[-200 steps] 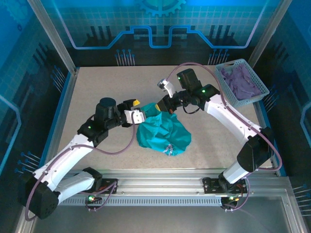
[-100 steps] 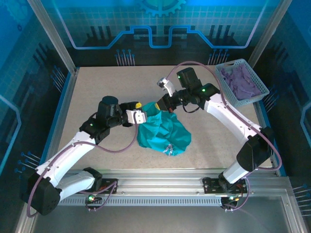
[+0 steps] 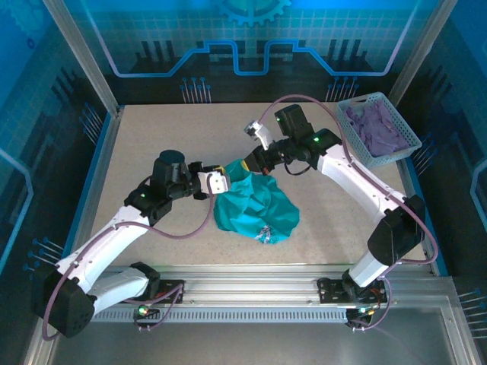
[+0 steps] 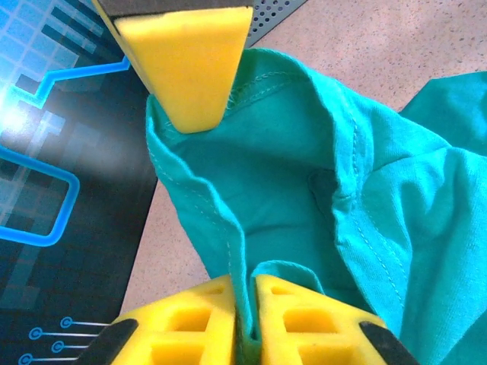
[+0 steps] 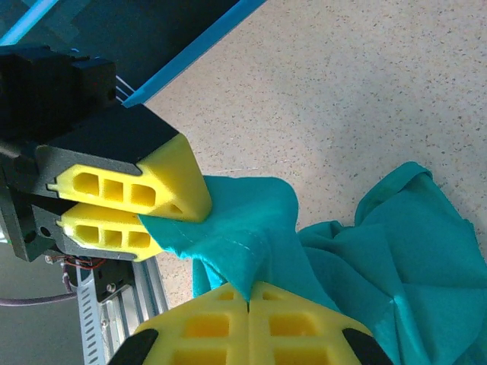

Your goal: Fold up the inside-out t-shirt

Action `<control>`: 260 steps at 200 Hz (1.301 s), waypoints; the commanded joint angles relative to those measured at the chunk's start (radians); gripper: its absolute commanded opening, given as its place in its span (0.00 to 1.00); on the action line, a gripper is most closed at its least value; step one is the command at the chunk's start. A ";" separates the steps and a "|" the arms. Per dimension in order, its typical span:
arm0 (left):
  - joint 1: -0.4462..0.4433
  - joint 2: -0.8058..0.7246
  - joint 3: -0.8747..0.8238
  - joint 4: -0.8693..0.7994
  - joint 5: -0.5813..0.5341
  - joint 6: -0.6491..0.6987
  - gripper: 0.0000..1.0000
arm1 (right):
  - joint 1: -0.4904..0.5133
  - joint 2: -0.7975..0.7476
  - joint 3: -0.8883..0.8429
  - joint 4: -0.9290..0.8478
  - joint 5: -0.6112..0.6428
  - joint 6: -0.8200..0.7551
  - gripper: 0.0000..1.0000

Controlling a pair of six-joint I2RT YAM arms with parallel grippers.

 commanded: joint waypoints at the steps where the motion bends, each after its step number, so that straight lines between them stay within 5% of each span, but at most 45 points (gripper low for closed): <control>1: 0.015 -0.007 0.020 0.024 0.045 -0.056 0.07 | 0.001 0.007 0.032 -0.021 -0.021 -0.004 0.00; 28: 0.016 -0.058 -0.005 0.095 0.076 -0.196 0.00 | 0.004 0.012 0.038 -0.017 0.026 0.024 0.05; 57: 0.016 -0.143 -0.101 0.293 0.056 -0.473 0.00 | 0.053 -0.006 0.041 -0.025 0.250 0.048 0.29; 89: 0.017 -0.225 -0.209 0.486 -0.003 -0.836 0.00 | 0.022 -0.187 -0.136 0.104 0.364 0.116 0.48; 116: 0.016 -0.297 -0.256 0.484 -0.117 -1.033 0.00 | -0.045 -0.274 -0.307 0.186 0.433 0.201 0.58; 158: 0.017 -0.366 -0.300 0.438 -0.210 -1.165 0.00 | -0.037 -0.062 -0.373 0.237 0.464 0.251 0.66; 188: 0.016 -0.379 -0.295 0.399 -0.256 -1.178 0.00 | 0.017 0.122 -0.324 0.256 0.372 0.265 0.70; 204: 0.016 -0.376 -0.289 0.384 -0.296 -1.190 0.00 | 0.039 0.193 -0.299 0.262 0.341 0.276 0.60; 241: 0.018 -0.319 -0.248 0.394 -0.377 -1.225 0.00 | -0.040 0.109 -0.295 0.350 0.283 0.310 0.02; 260: 0.027 -0.262 -0.201 0.459 -0.414 -1.253 0.00 | -0.100 0.002 -0.279 0.379 0.329 0.312 0.00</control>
